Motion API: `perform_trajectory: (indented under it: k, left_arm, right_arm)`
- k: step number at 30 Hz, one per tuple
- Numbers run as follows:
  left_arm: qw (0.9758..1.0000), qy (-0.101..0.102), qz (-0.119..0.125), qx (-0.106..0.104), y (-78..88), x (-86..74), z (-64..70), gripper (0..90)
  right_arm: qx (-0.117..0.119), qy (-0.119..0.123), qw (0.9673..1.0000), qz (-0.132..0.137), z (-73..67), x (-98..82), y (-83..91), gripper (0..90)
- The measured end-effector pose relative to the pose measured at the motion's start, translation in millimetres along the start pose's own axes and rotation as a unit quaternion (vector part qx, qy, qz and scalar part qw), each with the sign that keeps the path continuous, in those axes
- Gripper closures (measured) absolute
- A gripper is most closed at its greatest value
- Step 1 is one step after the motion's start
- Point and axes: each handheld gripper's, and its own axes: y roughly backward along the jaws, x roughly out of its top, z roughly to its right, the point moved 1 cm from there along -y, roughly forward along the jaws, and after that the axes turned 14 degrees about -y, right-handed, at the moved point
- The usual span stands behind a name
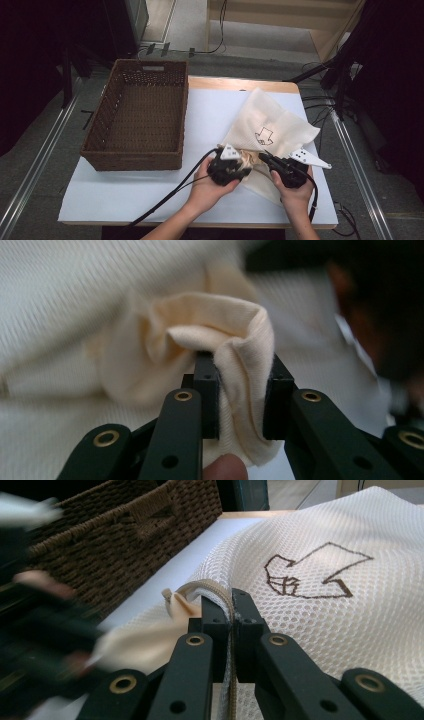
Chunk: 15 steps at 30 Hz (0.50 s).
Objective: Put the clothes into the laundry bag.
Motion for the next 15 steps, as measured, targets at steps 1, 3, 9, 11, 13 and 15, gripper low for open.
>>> perform_trajectory:
  k: [1,3,9,11,13,15]
  left_arm:
    - [0.9997,0.020,0.005,0.012,-11.6,5.4,-7.8,74.7]
    - [0.9989,0.035,-0.010,0.029,-33.8,6.7,-18.9,72.8]
    - [0.9994,0.029,-0.020,-0.002,-47.4,1.2,-22.9,56.3]
    - [0.9995,-0.004,-0.031,-0.010,-39.4,1.5,-13.1,41.4]
    - [0.9986,-0.039,-0.035,-0.008,-28.6,-0.3,-5.7,34.5]
    - [0.9979,-0.052,-0.039,-0.006,-17.6,-3.4,-3.3,32.1]
  right_arm:
    - [0.000,0.001,1.0000,0.001,-1.1,0.6,1.0,88.4]
    - [-0.001,0.003,1.0000,0.005,-1.1,1.7,3.4,88.4]
    - [-0.011,-0.004,0.9999,0.003,10.2,-1.2,5.0,88.4]
    - [-0.013,-0.004,0.9999,0.004,12.2,-1.2,5.8,88.4]
    - [-0.015,-0.005,0.9999,0.004,13.6,-0.4,6.2,88.4]
    - [-0.016,-0.006,0.9998,0.004,14.1,0.0,4.9,88.4]
